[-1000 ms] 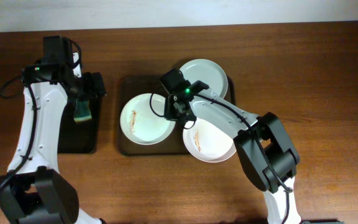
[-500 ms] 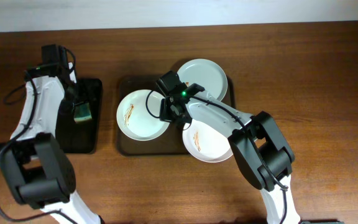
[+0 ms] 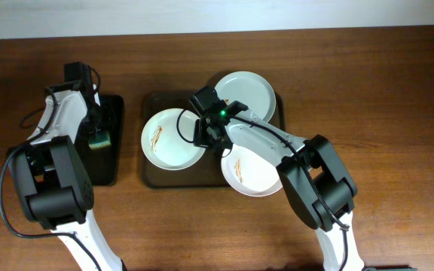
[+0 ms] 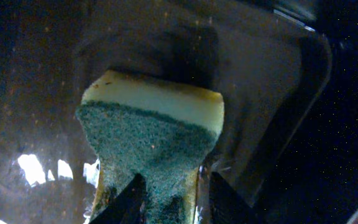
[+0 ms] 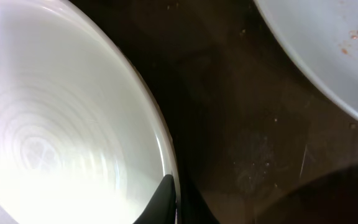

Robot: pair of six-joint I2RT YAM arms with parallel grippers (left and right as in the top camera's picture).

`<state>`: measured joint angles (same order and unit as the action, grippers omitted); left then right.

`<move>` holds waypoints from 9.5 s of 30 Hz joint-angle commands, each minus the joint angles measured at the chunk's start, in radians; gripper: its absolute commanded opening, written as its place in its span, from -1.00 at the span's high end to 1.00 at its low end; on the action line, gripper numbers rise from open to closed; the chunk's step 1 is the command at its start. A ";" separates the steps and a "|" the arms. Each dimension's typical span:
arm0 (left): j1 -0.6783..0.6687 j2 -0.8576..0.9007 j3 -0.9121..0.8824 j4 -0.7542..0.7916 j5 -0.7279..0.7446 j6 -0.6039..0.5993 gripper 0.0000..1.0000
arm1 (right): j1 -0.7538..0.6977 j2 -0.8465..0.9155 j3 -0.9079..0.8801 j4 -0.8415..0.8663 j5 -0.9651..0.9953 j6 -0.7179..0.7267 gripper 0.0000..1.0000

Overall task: Clean dirty plates on tray and stack at the side
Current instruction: 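Grasp the green sponge with the left gripper and lift it, then scrub the left plate with the sponge while the right gripper holds it, then lift the left plate with the right gripper and place it right of the tray, then grasp the bottom plate rim with the right gripper and tilt it, then scrub the bottom plate with the sponge in the left gripper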

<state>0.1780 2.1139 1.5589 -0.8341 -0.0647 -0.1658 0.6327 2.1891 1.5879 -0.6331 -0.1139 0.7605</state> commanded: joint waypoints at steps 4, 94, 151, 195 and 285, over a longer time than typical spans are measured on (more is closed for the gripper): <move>0.006 0.019 0.086 -0.123 -0.011 -0.001 0.08 | 0.009 0.025 0.007 0.002 -0.009 0.000 0.90; -0.313 0.079 0.118 0.068 0.245 0.238 0.98 | -0.039 0.025 0.007 0.002 -0.104 -0.019 0.92; -0.088 0.079 0.548 -0.444 0.318 0.099 0.99 | 0.362 -0.113 0.381 -0.536 1.343 -0.150 0.92; -0.117 0.079 0.548 -0.435 0.321 0.099 0.99 | -0.373 -0.492 -0.452 -0.274 -0.051 -0.066 0.13; -0.390 0.079 -0.008 -0.282 0.383 0.505 0.99 | -0.067 -0.138 -0.301 0.249 -0.149 0.135 0.87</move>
<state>-0.1669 2.1517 1.5799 -1.1122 0.1696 0.2276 0.5701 2.0342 1.2865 -0.3840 -0.2859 0.9005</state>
